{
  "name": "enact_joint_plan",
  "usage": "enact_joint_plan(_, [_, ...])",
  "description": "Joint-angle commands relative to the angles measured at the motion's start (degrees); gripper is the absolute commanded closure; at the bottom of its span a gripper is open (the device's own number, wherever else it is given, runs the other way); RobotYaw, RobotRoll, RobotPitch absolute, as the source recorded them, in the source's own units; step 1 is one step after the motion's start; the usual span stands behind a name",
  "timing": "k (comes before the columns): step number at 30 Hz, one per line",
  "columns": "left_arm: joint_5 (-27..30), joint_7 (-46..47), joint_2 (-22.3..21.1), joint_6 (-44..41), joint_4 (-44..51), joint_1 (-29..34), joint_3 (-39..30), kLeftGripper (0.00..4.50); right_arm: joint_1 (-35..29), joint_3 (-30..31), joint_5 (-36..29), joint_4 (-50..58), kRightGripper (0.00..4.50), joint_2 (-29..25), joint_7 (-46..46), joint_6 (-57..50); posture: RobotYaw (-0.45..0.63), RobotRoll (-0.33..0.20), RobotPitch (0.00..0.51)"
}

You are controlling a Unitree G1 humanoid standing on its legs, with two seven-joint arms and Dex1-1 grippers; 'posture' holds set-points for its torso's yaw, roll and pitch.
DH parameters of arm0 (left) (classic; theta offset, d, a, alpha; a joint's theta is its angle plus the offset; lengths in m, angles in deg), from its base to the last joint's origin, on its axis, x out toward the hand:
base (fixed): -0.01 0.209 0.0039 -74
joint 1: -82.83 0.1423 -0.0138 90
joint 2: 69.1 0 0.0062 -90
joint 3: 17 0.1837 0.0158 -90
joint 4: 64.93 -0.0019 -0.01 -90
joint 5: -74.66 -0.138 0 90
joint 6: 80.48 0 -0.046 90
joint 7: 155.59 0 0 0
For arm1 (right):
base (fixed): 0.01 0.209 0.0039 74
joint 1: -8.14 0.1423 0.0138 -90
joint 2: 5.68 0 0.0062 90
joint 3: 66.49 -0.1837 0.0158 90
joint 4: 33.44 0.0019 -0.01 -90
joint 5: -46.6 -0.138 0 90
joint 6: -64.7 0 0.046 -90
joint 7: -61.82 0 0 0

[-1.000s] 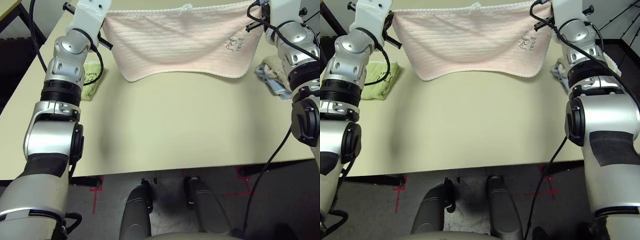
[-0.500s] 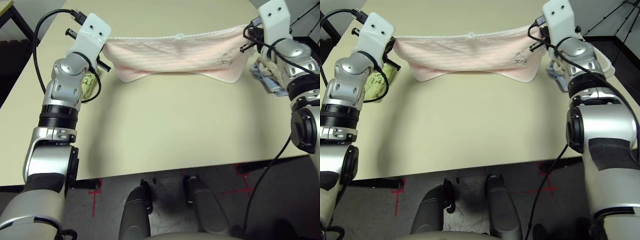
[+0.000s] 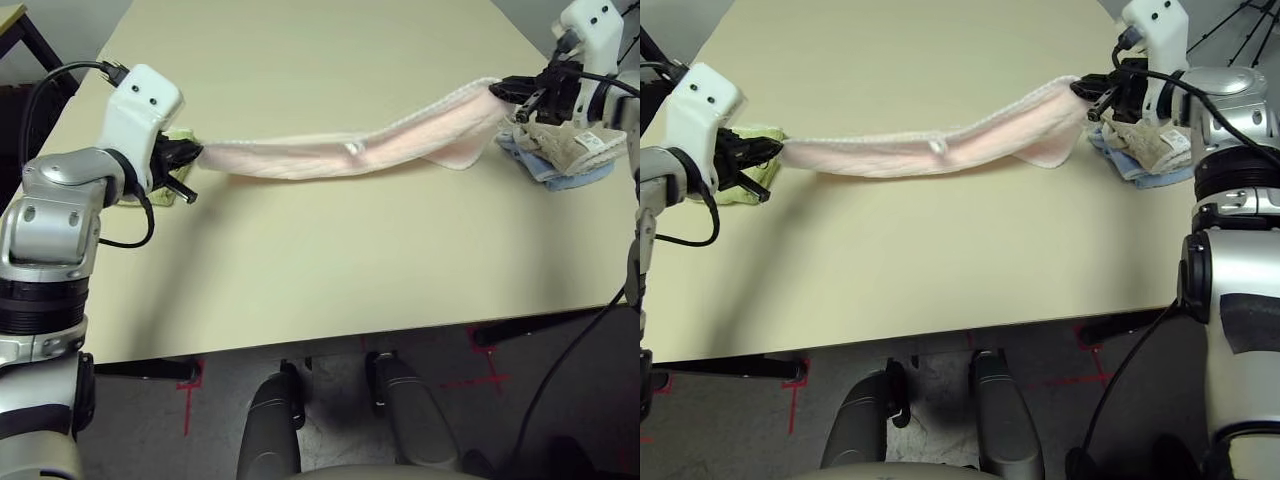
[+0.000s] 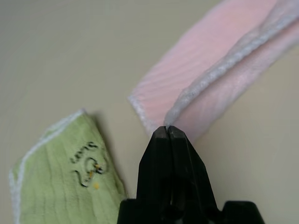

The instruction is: Fold the towel and set it aside.

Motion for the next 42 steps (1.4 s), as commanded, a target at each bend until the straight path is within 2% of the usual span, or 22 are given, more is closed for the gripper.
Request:
enact_joint_plan(1, [2.5, -2.3, -2.5, -0.4, 2.5, 1.8, -1.4, 4.46, -3.2, 2.2, -2.2, 7.7, 4.50, -3.0, 8.9, -5.2, -0.12, 0.000, 0.224])
enact_joint_plan(8, [6.4, -4.3, -5.1, -0.3, 3.0, 3.7, -3.9, 4.46, -6.1, 2.9, -3.8, 14.0, 4.50, -5.4, 13.3, -10.6, -0.12, 0.000, 0.224])
enact_joint_plan(13, [9.7, -8.9, -9.7, 0.5, 1.0, 6.1, -7.4, 4.46, -7.5, 4.9, -5.1, 14.9, 4.50, -8.4, 15.3, -10.0, -0.12, 0.000, 0.226])
enact_joint_plan(18, [13.0, -12.7, -13.3, 0.3, -0.2, 7.8, -10.3, 4.46, -7.4, 6.6, -4.5, 12.2, 4.50, -10.3, 15.3, -7.3, -0.12, 0.000, 0.227])
enact_joint_plan(26, [14.9, -13.7, -15.7, 1.1, -3.5, 6.2, -11.0, 4.46, -3.3, 6.6, -0.2, 3.6, 4.50, -8.1, 11.0, -1.5, -0.12, 0.000, 0.227])
enact_joint_plan(31, [12.6, -11.4, -15.3, 4.7, -7.3, 3.5, -8.8, 4.46, 1.5, 6.0, 4.1, -6.0, 4.50, -4.7, -2.7, 5.3, -0.12, 0.000, 0.226])
enact_joint_plan(34, [9.9, -8.6, -12.6, 8.6, -11.9, -1.5, -4.9, 4.46, 5.7, 6.9, 7.9, -12.6, 4.50, -1.4, -13.6, 9.4, -0.12, 0.000, 0.226])
enact_joint_plan(40, [2.5, -3.6, -6.2, 18.8, -25.7, -15.0, 1.9, 4.46, 13.2, 5.9, 11.5, -22.7, 4.50, 4.9, -33.5, 15.6, -0.13, 0.000, 0.218])
enact_joint_plan(42, [-1.2, -1.7, -3.2, 23.9, -32.4, -21.5, 4.8, 4.46, 16.0, 5.3, 12.0, -24.8, 4.50, 7.1, -39.3, 17.4, -0.12, 0.000, 0.216])
